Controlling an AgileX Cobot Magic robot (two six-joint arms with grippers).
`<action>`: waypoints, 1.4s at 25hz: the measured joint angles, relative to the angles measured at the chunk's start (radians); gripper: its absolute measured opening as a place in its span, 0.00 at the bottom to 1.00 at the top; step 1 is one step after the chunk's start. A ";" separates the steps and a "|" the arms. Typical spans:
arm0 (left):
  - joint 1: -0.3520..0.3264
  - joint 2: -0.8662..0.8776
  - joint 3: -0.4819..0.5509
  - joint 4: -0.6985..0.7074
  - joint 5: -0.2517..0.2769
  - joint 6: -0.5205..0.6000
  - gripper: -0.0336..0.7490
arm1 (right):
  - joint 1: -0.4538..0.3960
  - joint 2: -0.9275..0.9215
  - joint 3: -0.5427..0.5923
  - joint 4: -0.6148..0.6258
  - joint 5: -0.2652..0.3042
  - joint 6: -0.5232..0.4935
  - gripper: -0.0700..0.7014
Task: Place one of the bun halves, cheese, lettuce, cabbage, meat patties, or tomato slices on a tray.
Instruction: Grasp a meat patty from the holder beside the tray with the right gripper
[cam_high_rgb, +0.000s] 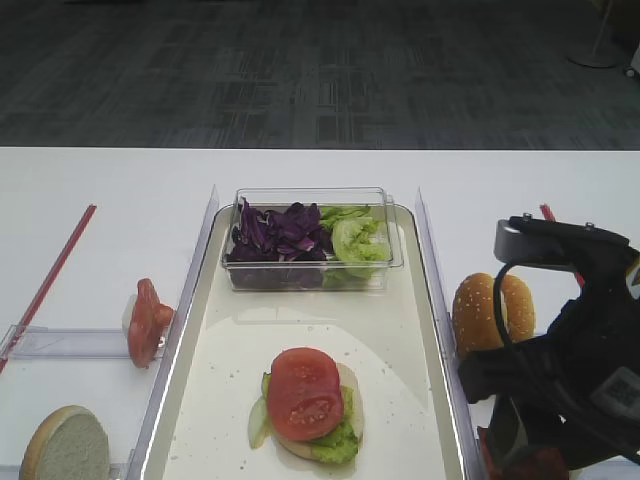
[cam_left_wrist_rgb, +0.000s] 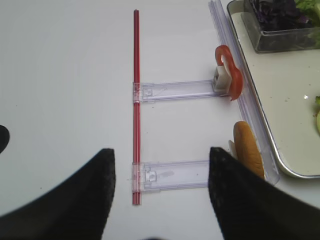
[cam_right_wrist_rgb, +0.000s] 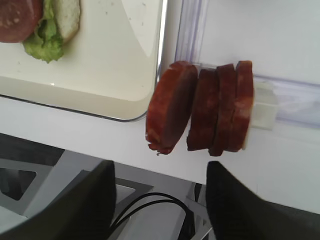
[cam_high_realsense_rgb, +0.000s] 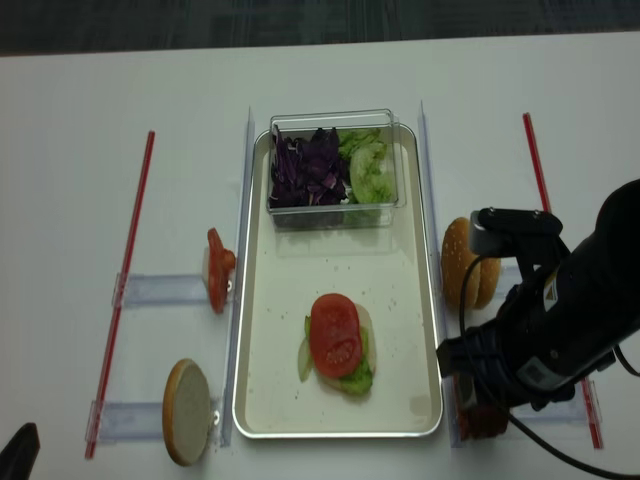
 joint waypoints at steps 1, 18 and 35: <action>0.000 0.000 0.000 0.000 0.000 0.000 0.53 | 0.000 0.004 0.000 0.003 -0.002 0.000 0.65; 0.000 0.000 0.000 0.000 0.000 0.000 0.53 | 0.090 0.141 -0.082 -0.064 -0.067 0.041 0.64; 0.000 0.000 0.000 0.000 0.000 -0.002 0.53 | 0.090 0.252 -0.088 -0.088 -0.103 0.052 0.48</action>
